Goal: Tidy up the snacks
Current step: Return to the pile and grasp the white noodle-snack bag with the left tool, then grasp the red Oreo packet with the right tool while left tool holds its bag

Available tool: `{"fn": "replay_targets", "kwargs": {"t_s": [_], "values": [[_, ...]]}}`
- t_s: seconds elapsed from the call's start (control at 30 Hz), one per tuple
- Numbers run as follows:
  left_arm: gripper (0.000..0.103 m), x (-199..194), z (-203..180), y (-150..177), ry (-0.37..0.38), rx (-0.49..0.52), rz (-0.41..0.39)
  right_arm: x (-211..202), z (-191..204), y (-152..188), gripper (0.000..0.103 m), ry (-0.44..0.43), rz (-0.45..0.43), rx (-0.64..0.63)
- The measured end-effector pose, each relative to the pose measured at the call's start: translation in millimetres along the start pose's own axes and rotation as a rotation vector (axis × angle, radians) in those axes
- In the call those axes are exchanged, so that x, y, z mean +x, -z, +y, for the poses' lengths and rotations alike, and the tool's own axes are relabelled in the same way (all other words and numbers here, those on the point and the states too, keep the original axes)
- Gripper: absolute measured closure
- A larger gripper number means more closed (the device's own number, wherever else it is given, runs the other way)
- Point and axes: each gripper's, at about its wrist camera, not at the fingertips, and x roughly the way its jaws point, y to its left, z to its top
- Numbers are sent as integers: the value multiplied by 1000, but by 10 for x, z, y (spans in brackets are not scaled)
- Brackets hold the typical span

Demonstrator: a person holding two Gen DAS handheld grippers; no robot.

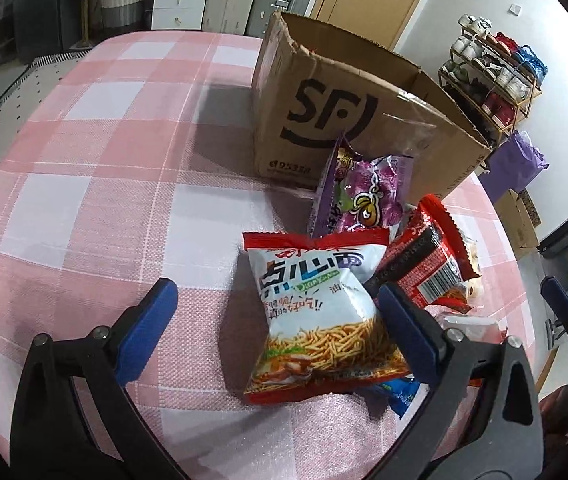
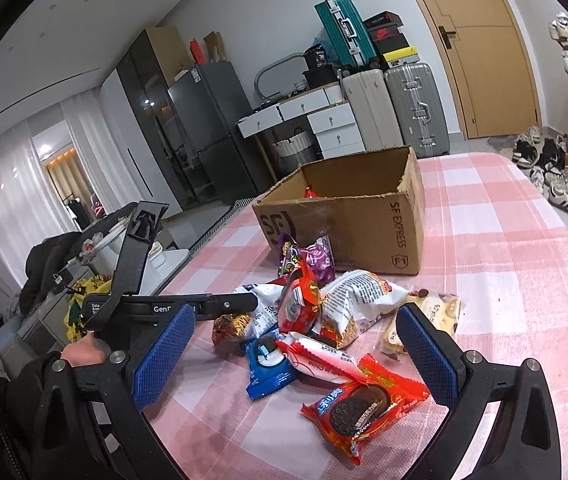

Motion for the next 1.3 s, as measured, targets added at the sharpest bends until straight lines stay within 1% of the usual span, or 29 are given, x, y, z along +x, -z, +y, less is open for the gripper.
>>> {"fn": "replay_targets", "kwargs": {"t_s": [0.03,0.1,0.13,0.17,0.23,0.33,0.43,0.5,0.53,0.73,1.0,1.07,1.3], "values": [[9,26,6,-3,9,-4,6,8,-13,2,1,-1,1,4],[23,92,14,0,32,-9,35,-9,-18,7,1,-2,1,6],[46,139,16,1,48,-7,62,-17,-20,13,1,-3,0,6],[56,166,6,27,67,-2,83,-20,-23,14,1,-4,-1,7],[59,176,-26,24,69,24,70,-31,-26,19,1,-1,-1,10],[61,197,14,15,87,5,62,-61,-6,39,1,-4,-2,10],[62,217,27,-11,81,-1,55,-73,-2,49,1,-3,3,13],[62,230,24,-28,61,-1,41,-89,-4,64,1,3,6,16],[62,214,28,20,60,-3,35,-99,-5,72,1,4,6,17],[62,100,135,16,63,-6,15,-116,-32,111,1,27,22,18],[62,-121,176,97,77,-11,-10,-59,-107,255,1,78,88,37],[62,-220,175,148,73,-7,-26,-27,-134,285,1,89,109,44],[62,-387,206,214,78,-4,-40,143,-215,414,1,125,194,77]]}}
